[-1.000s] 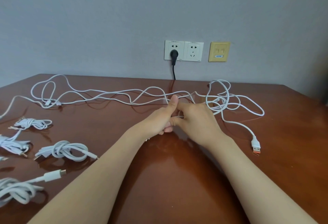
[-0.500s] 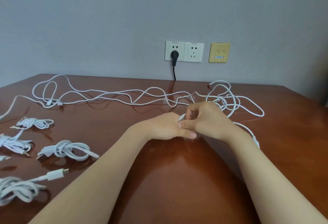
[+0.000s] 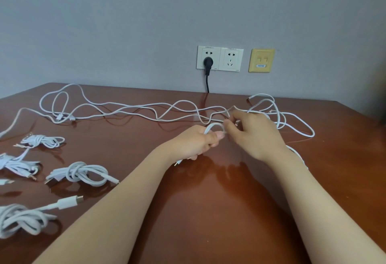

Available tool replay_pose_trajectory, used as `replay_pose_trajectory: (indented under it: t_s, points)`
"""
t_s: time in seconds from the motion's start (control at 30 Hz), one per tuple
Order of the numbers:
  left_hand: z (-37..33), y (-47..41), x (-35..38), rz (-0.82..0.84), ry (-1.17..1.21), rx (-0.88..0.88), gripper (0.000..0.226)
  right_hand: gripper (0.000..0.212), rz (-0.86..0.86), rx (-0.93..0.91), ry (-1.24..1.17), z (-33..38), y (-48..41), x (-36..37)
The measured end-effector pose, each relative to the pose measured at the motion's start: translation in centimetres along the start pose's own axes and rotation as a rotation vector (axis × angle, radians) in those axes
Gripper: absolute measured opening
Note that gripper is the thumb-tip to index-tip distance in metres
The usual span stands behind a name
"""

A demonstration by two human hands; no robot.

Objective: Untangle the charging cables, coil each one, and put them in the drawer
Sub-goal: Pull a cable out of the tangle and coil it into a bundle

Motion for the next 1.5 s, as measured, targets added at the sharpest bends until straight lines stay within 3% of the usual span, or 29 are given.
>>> replay_pose_trajectory:
  t_s: [0.1,0.27,0.47,0.8,1.0,1.2,1.37,1.5]
  points:
    - [0.0,0.0,-0.2,-0.061,0.056,0.001,0.038,0.031,-0.004,0.033,0.142,0.0,0.0,-0.4]
    - [0.3,-0.1,-1.0,-0.149,0.126,-0.003,0.039,0.048,0.181,0.129,0.287,-0.1,-0.1,-1.0]
    - [0.6,-0.2,-1.7,-0.246,0.158,0.0,0.039,0.035,0.435,0.233,-0.049,-1.5,-0.1,-0.2]
    - [0.5,-0.2,-1.6,-0.278,0.185,-0.003,0.041,0.035,0.255,0.173,-0.394,-0.2,-0.3,0.9]
    - [0.5,-0.3,-1.1,-0.351,0.212,0.043,0.04,0.026,0.266,0.106,-0.284,1.2,0.2,2.3]
    - [0.7,-0.6,-0.7,-0.385,0.186,0.09,0.04,0.023,0.149,0.074,-0.288,2.3,0.4,2.8]
    - [0.7,-0.7,-0.5,-0.379,0.215,0.12,0.039,0.017,0.283,0.012,-0.206,2.8,0.8,3.4]
    - [0.7,-1.0,-0.1,-0.42,0.208,0.138,0.037,0.015,0.278,0.002,-0.165,2.7,0.8,3.2]
Point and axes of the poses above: each hand's wrist, its own y-axis away from the middle knuckle, its own x-axis out of the palm, z = x × y, the point moved 1 cm from there along -y, towards the middle knuckle, and after that the axes turned 12 degrees about y, right-handed, at the moved point
